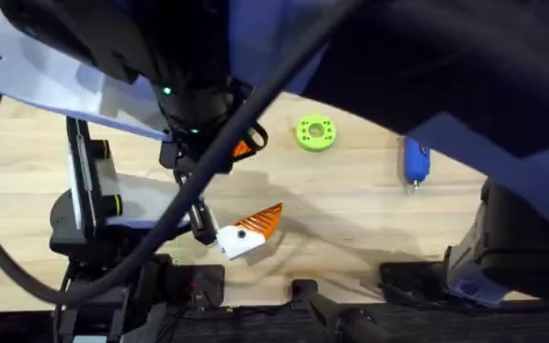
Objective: Pick up the gripper from the table and insert it into the empty holder that is missing its gripper. Then pick up a screw, insert it into the mounting hole, and use the screwdriver to tighten it. Finally, clean up the table by picking up the vegetable and placing it into the bucket.
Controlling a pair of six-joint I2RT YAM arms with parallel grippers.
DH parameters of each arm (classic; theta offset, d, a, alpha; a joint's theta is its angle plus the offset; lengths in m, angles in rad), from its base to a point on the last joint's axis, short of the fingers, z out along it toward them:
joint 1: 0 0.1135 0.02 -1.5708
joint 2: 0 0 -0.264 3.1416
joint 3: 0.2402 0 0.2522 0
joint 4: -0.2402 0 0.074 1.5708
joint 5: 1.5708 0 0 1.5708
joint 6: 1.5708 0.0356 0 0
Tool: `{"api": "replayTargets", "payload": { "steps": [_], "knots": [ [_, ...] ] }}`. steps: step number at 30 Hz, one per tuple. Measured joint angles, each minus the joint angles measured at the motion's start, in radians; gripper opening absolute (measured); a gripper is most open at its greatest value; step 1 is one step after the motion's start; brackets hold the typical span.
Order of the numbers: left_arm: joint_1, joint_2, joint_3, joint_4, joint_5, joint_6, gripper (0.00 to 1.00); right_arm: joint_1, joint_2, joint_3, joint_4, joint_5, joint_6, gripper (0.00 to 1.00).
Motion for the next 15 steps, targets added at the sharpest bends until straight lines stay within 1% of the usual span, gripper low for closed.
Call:
{"api": "replayTargets", "payload": {
  "steps": [5,6,9,12,13,15],
  "knots": [
    [0.000,0.000,0.000,0.000,0.000,0.000,0.985,0.000,0.000,0.000,0.000,0.000,0.000,0.007],
    [0.000,0.000,0.000,0.000,0.000,0.000,0.987,0.000,0.000,0.000,0.000,0.000,0.002,0.048],
    [0.000,0.000,0.000,0.000,0.000,0.000,0.986,0.000,0.000,0.000,0.001,0.000,0.000,0.465],
    [0.000,0.000,0.000,-0.001,0.006,0.000,0.985,-0.008,0.000,0.004,-0.008,0.019,-0.007,0.911],
    [0.000,0.000,0.000,-0.002,0.008,0.000,0.986,-0.012,-0.001,0.007,-0.008,0.022,-0.011,0.965],
    [0.000,0.000,0.000,-0.002,0.008,0.000,0.986,-0.016,-0.001,0.008,-0.008,0.023,-0.011,0.989]
  ]
}}
